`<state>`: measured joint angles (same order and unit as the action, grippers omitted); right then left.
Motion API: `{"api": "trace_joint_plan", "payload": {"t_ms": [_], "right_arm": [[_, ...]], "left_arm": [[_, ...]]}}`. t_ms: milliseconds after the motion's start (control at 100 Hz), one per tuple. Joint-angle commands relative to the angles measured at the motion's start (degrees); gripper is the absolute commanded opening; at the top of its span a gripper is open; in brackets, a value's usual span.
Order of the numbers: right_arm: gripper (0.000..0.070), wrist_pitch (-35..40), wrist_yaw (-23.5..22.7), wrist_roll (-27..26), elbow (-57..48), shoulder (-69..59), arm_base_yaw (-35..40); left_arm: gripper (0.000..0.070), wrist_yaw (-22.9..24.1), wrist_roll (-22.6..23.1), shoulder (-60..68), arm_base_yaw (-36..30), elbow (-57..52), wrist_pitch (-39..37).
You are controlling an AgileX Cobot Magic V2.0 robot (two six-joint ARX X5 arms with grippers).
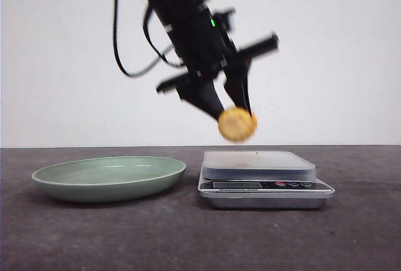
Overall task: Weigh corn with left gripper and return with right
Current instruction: 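Lift the corn with the left gripper and carry it over the scale, then release the corn onto the scale and withdraw the left gripper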
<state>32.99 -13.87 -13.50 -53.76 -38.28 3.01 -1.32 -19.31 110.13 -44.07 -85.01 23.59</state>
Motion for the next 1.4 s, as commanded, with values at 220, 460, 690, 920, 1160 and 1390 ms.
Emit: {"api": "trace_joint_plan", "payload": {"t_ms": [220, 460, 690, 920, 1160, 1390], "right_arm": [[0.0511, -0.02, -0.07, 0.70, -1.14, -0.15, 0.24], [0.0511, 0.20, -0.07, 0.70, -1.14, -0.15, 0.24], [0.0511, 0.31, -0.04, 0.90, -1.14, -0.15, 0.24], [0.0511, 0.28, -0.13, 0.90, -1.14, -0.17, 0.24], [0.0511, 0.17, -3.39, 0.66, -1.14, -3.02, 0.90], [0.0512, -1.14, -4.28, 0.59, -1.14, -8.68, 5.73]], "left_arm": [[0.0279, 0.33, -1.03, 2.80, -1.38, -2.08, -1.18], [0.0428, 0.35, -0.50, 2.80, -1.42, -2.08, -0.96], [0.0435, 0.37, 1.25, 1.20, -1.42, -5.33, 2.78], [0.0435, 3.82, 6.58, -10.88, -0.92, -9.05, 4.59], [0.0435, 9.42, 10.32, -29.64, 5.25, -9.09, 9.44], [0.0435, 14.05, 11.47, -46.73, 15.34, -9.07, 20.92]]}}
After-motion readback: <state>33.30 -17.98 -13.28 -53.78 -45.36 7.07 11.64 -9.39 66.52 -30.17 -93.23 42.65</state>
